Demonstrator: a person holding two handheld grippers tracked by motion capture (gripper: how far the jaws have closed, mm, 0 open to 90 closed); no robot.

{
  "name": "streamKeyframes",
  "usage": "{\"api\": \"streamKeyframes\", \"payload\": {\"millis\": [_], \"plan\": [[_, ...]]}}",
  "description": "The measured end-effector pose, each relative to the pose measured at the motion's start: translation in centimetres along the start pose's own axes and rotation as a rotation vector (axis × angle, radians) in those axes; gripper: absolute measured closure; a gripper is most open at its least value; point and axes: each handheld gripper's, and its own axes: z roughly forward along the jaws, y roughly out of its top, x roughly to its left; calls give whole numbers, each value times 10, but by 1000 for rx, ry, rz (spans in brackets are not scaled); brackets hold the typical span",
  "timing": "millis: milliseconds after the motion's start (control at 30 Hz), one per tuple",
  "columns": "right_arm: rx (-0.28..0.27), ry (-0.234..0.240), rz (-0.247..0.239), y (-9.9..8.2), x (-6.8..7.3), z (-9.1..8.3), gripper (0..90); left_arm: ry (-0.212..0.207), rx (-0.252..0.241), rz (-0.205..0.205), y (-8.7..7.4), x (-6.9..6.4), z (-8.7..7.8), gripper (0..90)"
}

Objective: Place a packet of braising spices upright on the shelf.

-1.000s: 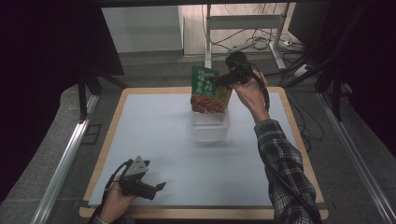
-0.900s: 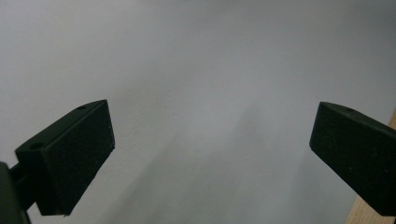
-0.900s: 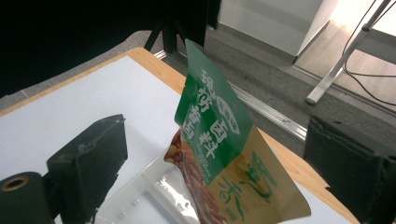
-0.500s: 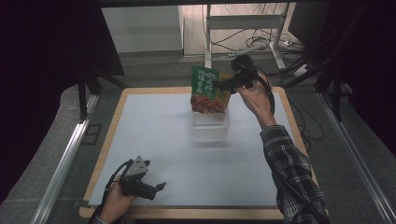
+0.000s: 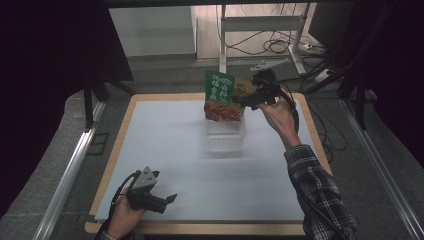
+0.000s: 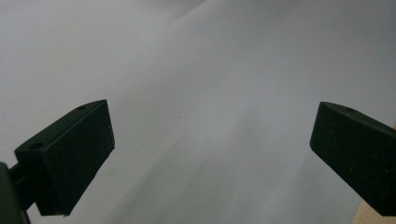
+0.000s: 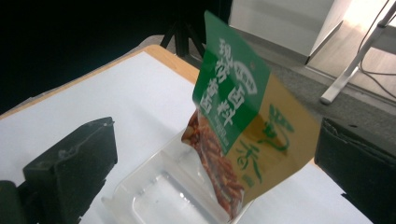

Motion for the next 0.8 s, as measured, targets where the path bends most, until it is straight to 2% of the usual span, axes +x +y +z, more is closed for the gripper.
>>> {"api": "streamKeyframes", "payload": {"millis": [167,300,500,800], "plan": [[19,2,-2,-13,1,1,0,8,-15,-8,-1,1,-1,0],[29,4,-5,-21,2,1,0,5,-30,-42,-1,4,-3,0],[16,9,-1,-30,4,-5,0,16,-38,-45,-2,6,-4,0],[10,14,-5,-41,9,-18,0,5,-55,-57,-2,7,-4,0]]}}
